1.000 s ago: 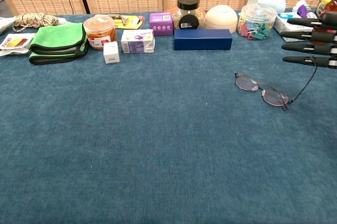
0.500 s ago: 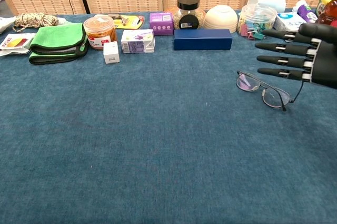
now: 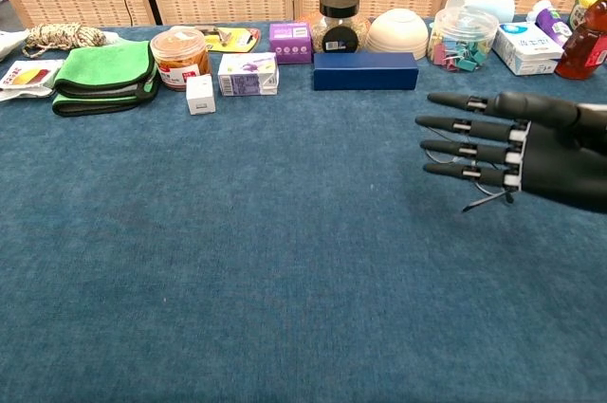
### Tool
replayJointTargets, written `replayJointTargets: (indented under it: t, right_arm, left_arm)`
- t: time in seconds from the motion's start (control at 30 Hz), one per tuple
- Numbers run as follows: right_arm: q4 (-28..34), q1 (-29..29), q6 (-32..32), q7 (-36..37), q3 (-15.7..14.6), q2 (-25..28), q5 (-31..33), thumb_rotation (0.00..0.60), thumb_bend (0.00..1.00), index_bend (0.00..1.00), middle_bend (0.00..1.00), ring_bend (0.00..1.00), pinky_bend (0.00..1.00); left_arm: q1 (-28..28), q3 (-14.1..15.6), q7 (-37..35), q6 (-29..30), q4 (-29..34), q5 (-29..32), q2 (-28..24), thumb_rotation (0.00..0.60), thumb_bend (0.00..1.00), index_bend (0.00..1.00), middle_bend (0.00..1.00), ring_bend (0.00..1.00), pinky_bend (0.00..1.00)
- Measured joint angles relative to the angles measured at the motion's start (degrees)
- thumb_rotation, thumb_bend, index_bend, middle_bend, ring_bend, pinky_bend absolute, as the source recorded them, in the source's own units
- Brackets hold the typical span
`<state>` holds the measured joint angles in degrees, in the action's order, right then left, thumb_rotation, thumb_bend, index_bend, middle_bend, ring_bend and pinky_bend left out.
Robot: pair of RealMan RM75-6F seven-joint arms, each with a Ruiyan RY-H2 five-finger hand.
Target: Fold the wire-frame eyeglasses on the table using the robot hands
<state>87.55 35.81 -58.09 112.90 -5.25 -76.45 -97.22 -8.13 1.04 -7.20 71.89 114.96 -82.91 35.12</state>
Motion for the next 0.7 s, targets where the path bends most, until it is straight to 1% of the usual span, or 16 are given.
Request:
replayJointTargets:
  t: [0.13, 0.4, 0.7]
  right_arm:
    - [-0.3, -0.2, -0.6, -1.5, -0.9, -1.0, -0.3, 0.600, 0.04, 0.03, 0.00, 0.00, 0.00]
    - [0.3, -0.1, -1.3, -4.5, -1.8, -1.7, 0.4, 0.600, 0.04, 0.03, 0.00, 0.00, 0.00]
    - [-0.4, -0.9, -1.9, -5.5, -3.4, -3.4, 1.1, 0.600, 0.04, 0.03, 0.00, 0.00, 0.00]
  left_arm:
    - [0.2, 0.1, -0.4, 0.4, -0.2, -0.3, -0.1, 0.446, 0.43, 0.00, 0.00, 0.00, 0.00]
    - [0.8, 0.5, -1.5, 0.9, -0.5, -1.0, -0.3, 0.446, 0.42, 0.00, 0.00, 0.00, 0.00]
    - [1.4, 0.8, -3.0, 1.6, -1.3, -1.9, -0.7, 0.446, 0.43, 0.00, 0.00, 0.00, 0.00]
